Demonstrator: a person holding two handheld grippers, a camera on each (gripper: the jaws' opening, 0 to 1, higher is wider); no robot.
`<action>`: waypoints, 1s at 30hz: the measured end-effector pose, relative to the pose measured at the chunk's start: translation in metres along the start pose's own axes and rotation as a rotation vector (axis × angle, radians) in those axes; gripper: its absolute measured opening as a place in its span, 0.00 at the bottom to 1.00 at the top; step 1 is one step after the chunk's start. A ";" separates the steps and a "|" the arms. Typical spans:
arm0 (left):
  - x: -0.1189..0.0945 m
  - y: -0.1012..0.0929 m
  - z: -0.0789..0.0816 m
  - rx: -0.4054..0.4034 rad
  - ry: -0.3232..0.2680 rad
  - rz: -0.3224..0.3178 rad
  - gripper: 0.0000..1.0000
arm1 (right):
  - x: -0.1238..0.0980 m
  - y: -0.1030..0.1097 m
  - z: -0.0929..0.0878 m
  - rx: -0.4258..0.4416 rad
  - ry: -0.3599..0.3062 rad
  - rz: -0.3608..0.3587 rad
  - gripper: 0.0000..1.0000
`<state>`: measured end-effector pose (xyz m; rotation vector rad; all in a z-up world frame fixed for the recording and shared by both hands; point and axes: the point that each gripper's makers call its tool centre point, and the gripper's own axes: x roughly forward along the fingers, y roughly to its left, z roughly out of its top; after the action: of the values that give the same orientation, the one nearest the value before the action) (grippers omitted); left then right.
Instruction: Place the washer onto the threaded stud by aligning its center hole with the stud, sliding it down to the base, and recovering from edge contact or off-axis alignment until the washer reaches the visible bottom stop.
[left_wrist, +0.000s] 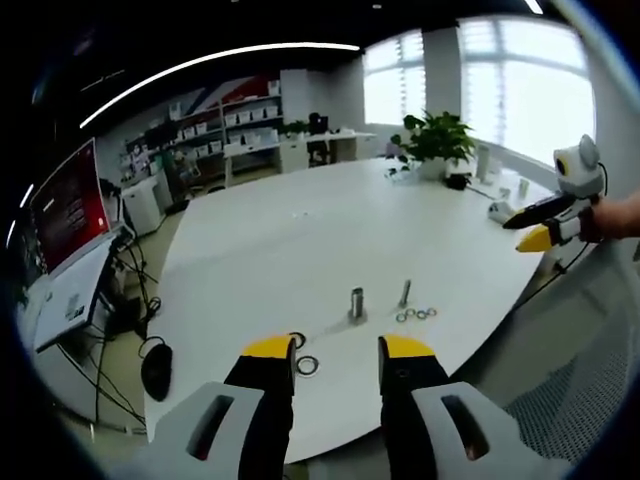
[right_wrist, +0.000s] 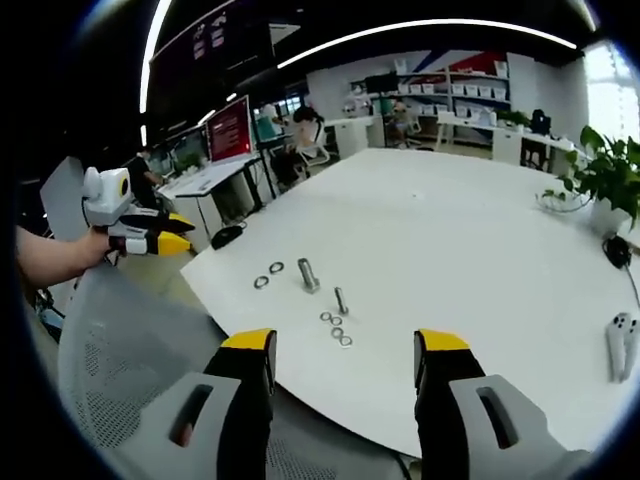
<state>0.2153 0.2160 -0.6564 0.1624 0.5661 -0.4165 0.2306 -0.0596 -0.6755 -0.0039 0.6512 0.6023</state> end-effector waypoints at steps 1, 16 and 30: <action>0.000 0.000 0.000 -0.006 -0.002 -0.002 0.31 | -0.001 -0.002 0.001 0.008 -0.006 -0.007 0.58; -0.002 0.002 0.005 -0.029 -0.034 -0.009 0.31 | -0.005 -0.005 0.007 -0.044 -0.039 -0.045 0.56; -0.003 0.005 0.006 -0.057 -0.038 -0.012 0.31 | -0.004 -0.005 0.007 -0.044 -0.034 -0.041 0.55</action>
<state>0.2181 0.2197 -0.6501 0.0968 0.5415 -0.4136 0.2349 -0.0647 -0.6683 -0.0477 0.6036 0.5754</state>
